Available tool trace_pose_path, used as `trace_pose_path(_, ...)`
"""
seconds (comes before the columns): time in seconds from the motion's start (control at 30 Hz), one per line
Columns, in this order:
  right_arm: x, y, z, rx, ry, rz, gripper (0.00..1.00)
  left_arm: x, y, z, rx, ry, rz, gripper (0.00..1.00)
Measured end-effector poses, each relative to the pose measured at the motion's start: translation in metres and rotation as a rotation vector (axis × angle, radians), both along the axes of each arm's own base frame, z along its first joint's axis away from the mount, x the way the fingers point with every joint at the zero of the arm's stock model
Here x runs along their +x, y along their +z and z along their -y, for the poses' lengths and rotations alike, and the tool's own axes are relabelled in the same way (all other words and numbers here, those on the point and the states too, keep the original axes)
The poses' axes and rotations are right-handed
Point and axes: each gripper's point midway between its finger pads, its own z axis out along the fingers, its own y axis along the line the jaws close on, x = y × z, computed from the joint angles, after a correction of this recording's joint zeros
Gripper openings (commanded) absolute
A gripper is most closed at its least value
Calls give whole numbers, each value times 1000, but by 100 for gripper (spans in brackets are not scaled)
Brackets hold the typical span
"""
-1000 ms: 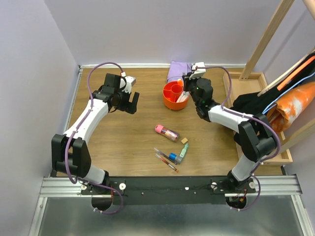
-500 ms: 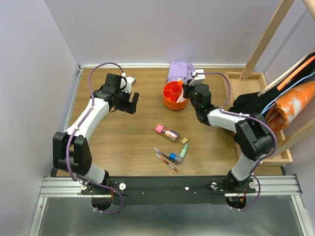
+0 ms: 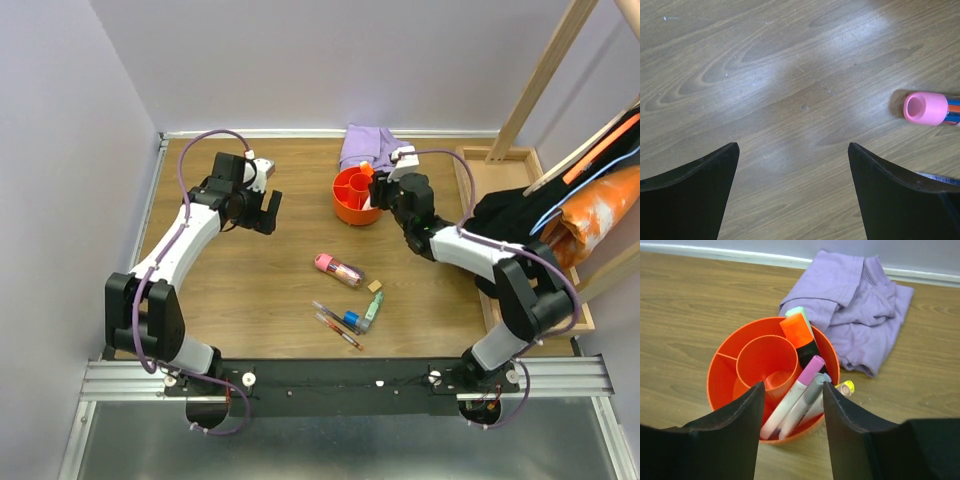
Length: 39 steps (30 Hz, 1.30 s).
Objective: Sort the stationery into containers
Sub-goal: Place the pen in the storage box, then pick up the stationery from the center of the board.
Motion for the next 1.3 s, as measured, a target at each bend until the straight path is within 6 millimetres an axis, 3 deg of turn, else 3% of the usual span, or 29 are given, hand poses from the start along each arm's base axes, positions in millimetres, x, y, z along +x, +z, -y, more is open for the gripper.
trace_pose_path(0.07, -6, 11, 3, -11, 1, -17, 61, -2, 1, 0, -5, 2, 11, 99)
trace_pose_path(0.3, -37, 90, 11, 5, 43, -3, 64, -17, 21, -1, -55, 20, 110, 99)
trace_pose_path(0.4, -58, 100, 8, -20, 132, -37, 64, -25, 27, -1, -82, 28, 147, 99)
trace_pose_path(0.47, -73, 88, -1, -67, 235, -94, 65, -32, 29, -2, -97, 33, 164, 99)
trace_pose_path(0.6, -105, 26, -22, -201, 440, -298, 78, -47, 29, -4, -117, 45, 179, 99)
trace_pose_path(0.63, -114, 8, -27, -236, 484, -354, 79, -49, 29, -5, -122, 54, 182, 99)
trace_pose_path(0.73, -132, -24, -38, -321, 576, -435, 79, -53, 27, -12, -133, 89, 179, 99)
trace_pose_path(0.83, -143, -38, -54, -397, 664, -463, 79, -54, 23, -28, -154, 174, 160, 99)
trace_pose_path(1.0, -142, -45, -89, -454, 758, -458, 79, -56, 16, -52, -185, 299, 142, 99)
trace_pose_path(1.3, -151, -76, -120, -506, 838, -514, 79, -60, 17, -74, -213, 404, 150, 99)
